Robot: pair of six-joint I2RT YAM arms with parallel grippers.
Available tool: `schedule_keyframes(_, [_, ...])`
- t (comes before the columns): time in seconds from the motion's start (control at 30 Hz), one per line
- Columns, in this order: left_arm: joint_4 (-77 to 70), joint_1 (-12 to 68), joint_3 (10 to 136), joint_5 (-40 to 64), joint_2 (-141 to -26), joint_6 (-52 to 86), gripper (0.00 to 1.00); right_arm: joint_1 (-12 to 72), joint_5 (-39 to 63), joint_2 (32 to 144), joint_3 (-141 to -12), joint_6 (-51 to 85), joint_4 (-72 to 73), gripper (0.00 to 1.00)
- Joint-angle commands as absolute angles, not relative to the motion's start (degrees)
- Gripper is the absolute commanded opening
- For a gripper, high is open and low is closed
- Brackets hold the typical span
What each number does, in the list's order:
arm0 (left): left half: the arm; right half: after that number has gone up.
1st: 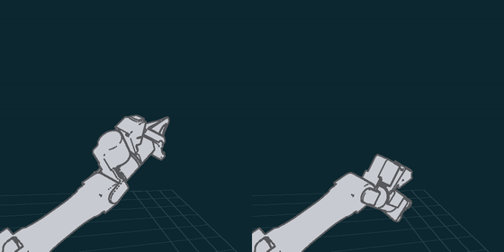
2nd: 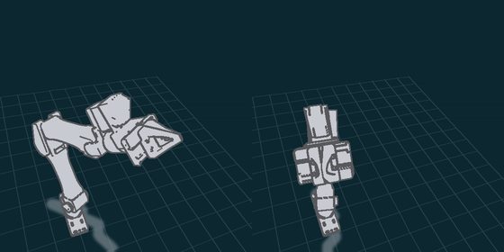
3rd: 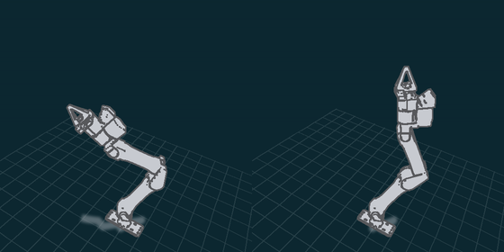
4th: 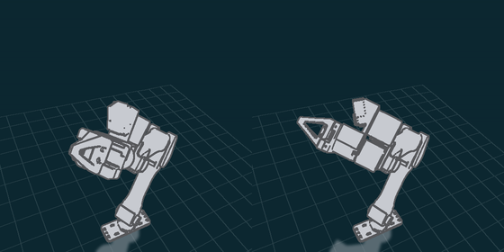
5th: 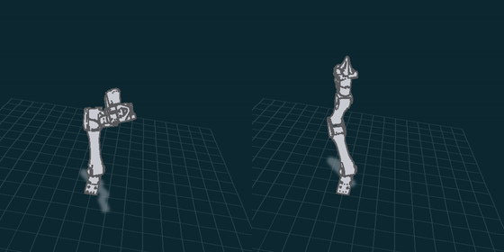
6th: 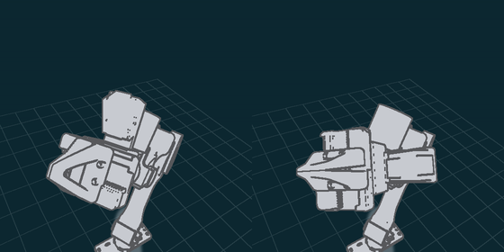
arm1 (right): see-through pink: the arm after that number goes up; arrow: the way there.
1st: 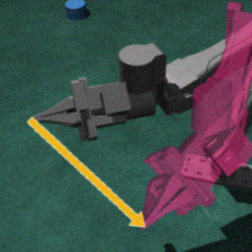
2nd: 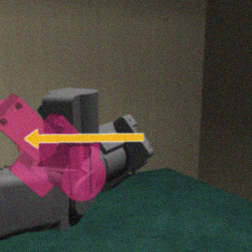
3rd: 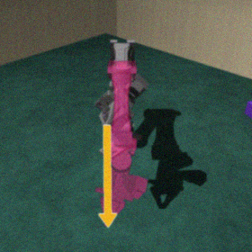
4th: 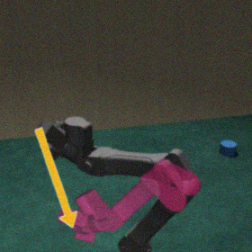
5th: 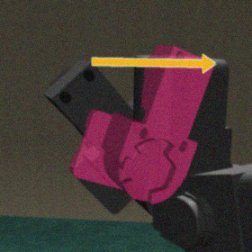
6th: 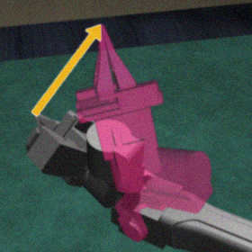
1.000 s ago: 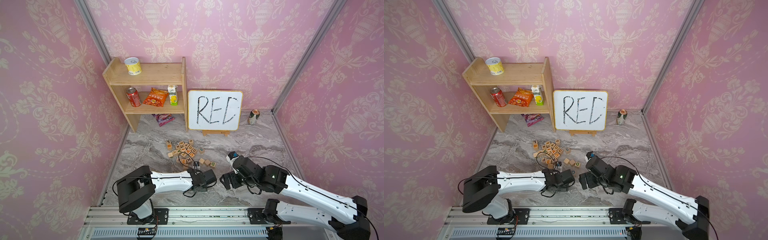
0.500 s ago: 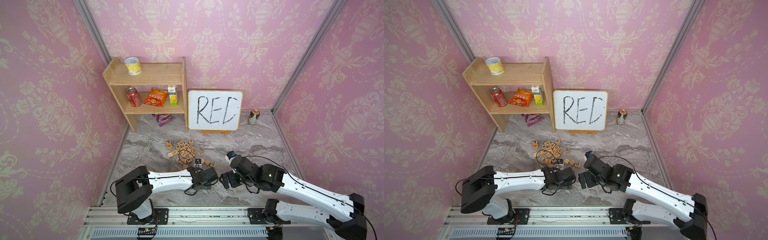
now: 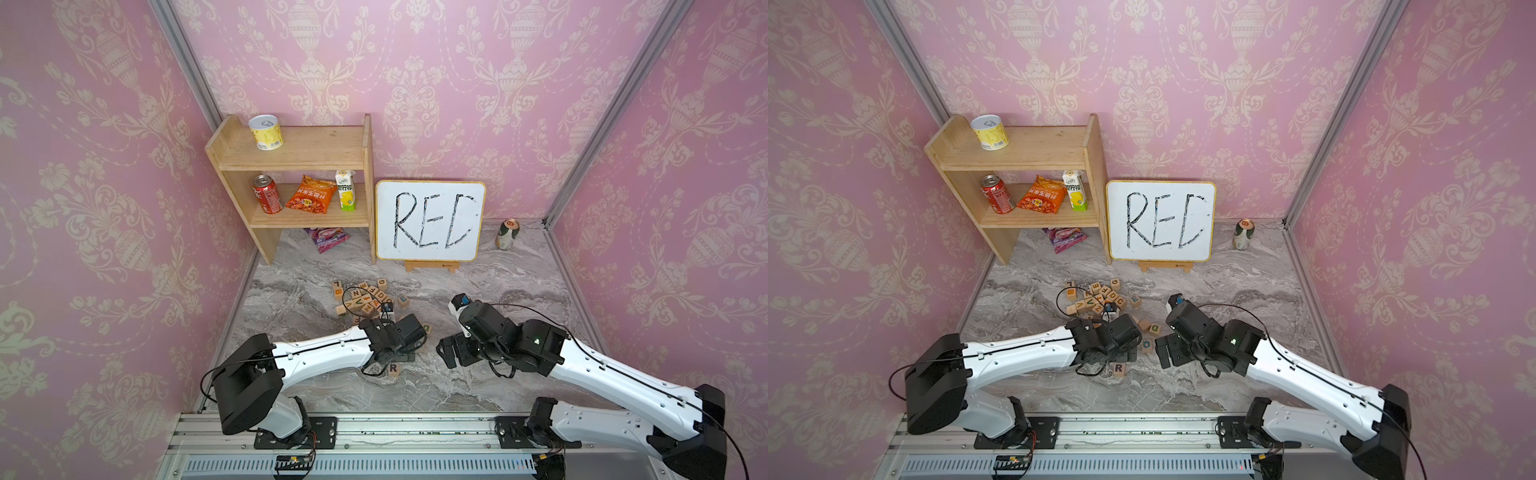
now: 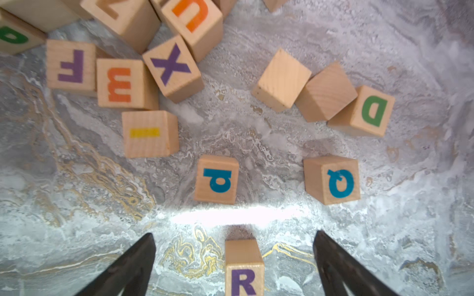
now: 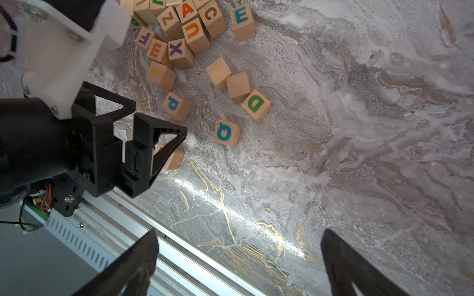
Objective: Assemble the uppercase word "red" with letter blocks
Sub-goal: Pick up the letter block from the center of the board.
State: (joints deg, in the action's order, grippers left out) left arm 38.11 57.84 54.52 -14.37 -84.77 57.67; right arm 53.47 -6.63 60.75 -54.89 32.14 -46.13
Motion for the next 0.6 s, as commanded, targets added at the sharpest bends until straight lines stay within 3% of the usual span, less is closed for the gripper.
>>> schedule_keyframes(0.0, [42.3, 55.7, 56.2, -16.7, -82.0, 54.1, 0.96, 52.6, -5.6, 61.9, -57.7, 29.9, -46.4, 1.0])
schedule_keyframes(0.57, [48.3, 45.6, 63.0, -14.4, -79.6, 48.3, 0.95, 47.9, 0.7, 69.7, -66.7, 25.6, -49.1, 1.0])
